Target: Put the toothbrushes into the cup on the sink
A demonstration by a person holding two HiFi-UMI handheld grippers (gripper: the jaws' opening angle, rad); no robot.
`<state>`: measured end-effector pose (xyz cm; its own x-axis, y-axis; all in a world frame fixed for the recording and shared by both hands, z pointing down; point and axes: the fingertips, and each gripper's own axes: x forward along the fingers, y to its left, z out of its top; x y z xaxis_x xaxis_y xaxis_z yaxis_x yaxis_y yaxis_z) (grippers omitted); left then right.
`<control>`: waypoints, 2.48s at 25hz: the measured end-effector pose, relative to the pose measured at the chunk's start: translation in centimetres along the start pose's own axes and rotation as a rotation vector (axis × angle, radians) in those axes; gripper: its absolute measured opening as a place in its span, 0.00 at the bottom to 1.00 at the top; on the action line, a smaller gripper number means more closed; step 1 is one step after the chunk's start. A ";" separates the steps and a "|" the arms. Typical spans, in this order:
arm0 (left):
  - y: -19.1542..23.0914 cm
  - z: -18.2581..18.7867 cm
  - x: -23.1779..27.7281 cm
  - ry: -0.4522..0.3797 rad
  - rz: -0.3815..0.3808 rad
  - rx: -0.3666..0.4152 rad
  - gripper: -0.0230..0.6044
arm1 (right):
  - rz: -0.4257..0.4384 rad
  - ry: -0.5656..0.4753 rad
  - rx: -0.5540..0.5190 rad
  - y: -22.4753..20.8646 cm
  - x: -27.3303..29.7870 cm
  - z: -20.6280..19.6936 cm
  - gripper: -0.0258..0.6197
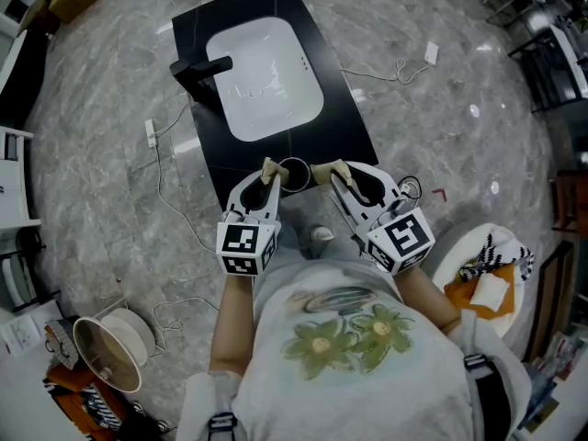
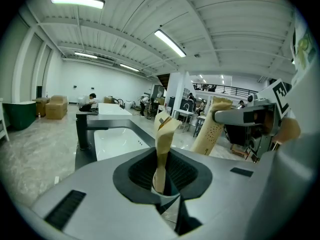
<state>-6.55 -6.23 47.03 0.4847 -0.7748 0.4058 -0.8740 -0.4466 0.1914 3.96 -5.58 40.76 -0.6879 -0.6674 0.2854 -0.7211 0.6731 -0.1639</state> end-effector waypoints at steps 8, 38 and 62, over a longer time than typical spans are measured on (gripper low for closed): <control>0.0 -0.8 0.5 0.019 -0.001 -0.004 0.14 | -0.002 0.002 -0.002 -0.1 0.0 -0.1 0.18; 0.7 -4.5 3.5 0.113 0.022 -0.028 0.14 | -0.018 0.007 -0.001 -1.7 -0.1 0.3 0.18; 0.8 -5.3 3.7 0.126 0.036 -0.011 0.20 | -0.005 0.007 -0.001 -1.6 -0.1 0.2 0.18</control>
<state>-5.61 -7.06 53.43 0.4457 -0.7276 0.5215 -0.8915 -0.4139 0.1844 5.14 -6.69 40.77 -0.6839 -0.6685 0.2923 -0.7243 0.6704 -0.1614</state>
